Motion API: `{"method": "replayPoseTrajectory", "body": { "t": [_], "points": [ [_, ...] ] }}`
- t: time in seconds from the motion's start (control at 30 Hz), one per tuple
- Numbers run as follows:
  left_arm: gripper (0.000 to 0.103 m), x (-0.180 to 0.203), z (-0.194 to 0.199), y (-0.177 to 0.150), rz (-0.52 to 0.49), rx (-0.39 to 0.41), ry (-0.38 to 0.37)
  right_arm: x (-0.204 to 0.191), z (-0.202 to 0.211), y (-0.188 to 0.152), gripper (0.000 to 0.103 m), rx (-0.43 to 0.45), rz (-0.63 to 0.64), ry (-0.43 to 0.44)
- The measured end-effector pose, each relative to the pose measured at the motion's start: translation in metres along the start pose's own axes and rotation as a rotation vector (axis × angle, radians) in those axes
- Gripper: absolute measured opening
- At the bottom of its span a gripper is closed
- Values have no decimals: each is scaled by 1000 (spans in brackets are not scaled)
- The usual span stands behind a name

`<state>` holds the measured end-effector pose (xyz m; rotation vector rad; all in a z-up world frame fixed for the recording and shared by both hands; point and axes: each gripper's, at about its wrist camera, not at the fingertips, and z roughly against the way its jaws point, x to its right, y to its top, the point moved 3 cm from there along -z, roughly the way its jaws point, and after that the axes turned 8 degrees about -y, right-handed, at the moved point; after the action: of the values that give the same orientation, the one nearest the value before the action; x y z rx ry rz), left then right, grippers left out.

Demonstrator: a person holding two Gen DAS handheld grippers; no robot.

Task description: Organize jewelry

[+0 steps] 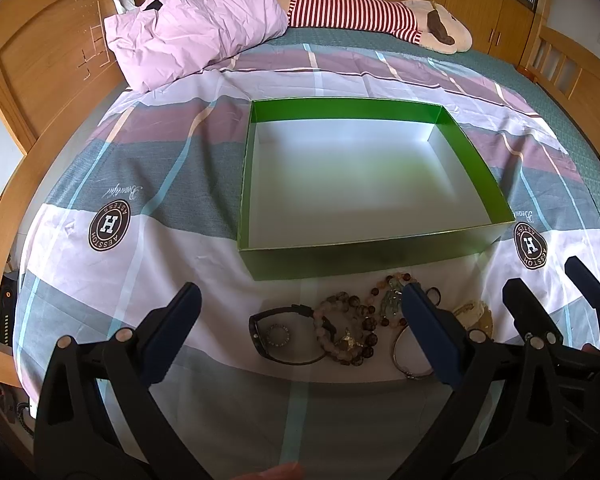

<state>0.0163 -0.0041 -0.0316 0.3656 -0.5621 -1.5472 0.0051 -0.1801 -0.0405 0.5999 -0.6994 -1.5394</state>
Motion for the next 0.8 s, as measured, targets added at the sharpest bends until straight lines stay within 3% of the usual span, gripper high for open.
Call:
{"method": "replayPoseTrajectory", "body": {
  "t": [0.8],
  "points": [
    [101, -1, -1, 0, 2, -9, 2, -2, 2, -2, 102, 11, 14, -5]
  ]
}}
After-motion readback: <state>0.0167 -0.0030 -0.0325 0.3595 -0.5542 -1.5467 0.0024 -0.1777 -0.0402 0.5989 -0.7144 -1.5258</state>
